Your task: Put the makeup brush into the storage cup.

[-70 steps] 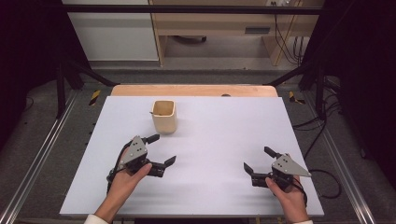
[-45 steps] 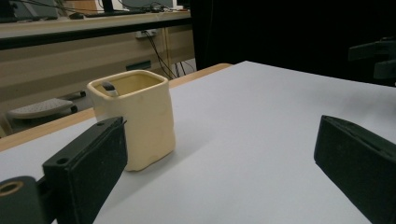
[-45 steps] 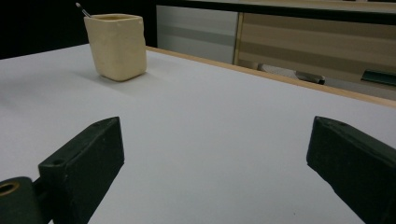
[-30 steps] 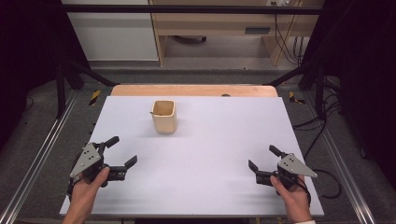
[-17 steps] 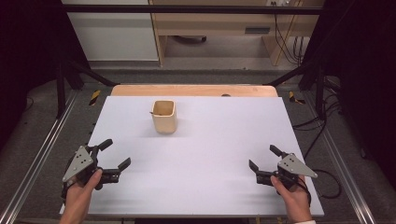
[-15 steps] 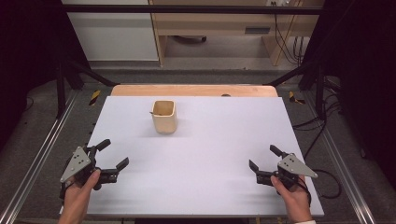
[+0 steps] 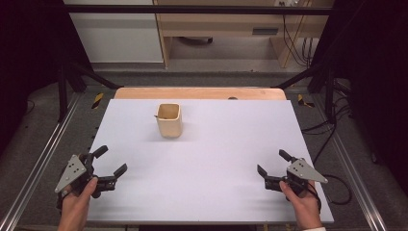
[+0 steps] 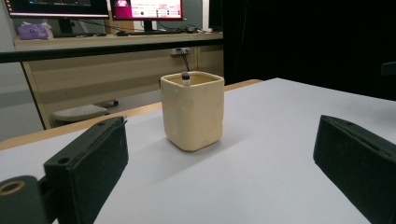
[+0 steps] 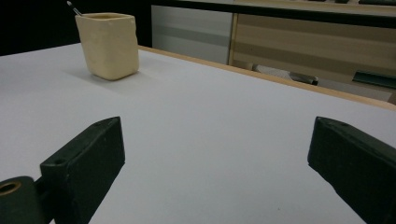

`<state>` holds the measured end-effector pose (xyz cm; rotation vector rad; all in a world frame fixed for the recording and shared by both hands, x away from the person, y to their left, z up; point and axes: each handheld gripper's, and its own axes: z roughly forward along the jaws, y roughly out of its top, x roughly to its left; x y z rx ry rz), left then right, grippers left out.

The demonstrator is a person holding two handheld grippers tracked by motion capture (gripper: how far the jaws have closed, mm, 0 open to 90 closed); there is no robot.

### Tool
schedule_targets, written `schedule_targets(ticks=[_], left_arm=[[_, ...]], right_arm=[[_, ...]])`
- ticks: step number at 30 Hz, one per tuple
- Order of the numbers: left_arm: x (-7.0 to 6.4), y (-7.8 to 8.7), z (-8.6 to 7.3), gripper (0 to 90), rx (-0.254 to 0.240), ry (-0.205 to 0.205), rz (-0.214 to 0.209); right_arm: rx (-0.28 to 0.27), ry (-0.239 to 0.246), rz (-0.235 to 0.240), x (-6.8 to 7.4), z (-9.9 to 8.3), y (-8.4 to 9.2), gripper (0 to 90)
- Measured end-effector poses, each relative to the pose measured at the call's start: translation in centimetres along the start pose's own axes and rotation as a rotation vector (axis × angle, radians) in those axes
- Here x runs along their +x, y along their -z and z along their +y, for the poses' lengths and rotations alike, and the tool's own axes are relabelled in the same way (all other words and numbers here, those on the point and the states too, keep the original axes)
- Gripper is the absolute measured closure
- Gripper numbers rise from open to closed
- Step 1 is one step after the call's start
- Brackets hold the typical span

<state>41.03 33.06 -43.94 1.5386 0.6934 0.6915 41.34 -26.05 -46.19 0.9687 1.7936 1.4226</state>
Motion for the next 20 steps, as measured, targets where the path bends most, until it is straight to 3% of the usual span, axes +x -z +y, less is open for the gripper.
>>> schedule_targets(ticks=[13,20], left_arm=[[-0.7,-0.5,-1.2,2.8,0.006,-0.009,-0.018],[-1.0,-0.3,-1.1,2.8,-0.001,-0.018,-0.015]], right_arm=[[0.000,-0.003,-0.004,-0.1,-0.1,-0.1,3.7],[0.014,-0.006,-0.003,-0.1,-0.2,-0.3,3.3]])
